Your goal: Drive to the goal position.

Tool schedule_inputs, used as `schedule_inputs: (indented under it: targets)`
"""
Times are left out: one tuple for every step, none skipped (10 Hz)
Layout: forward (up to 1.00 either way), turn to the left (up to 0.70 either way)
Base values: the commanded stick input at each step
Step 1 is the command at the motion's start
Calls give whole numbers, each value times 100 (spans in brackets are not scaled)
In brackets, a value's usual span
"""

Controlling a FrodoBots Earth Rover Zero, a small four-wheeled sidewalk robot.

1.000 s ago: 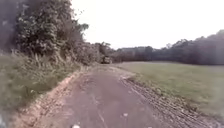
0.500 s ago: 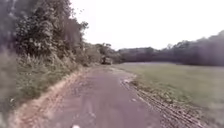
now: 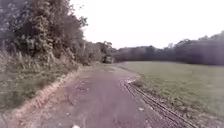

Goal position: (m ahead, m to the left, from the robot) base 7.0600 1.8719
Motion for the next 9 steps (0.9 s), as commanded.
schedule_inputs:
  targets:
    - [70, 20]
    - [70, 35]
    - [70, 35]
    - [70, 5]
    - [70, 0]
    - [70, 0]
    - [70, 0]
    - [70, 0]
    - [70, 0]
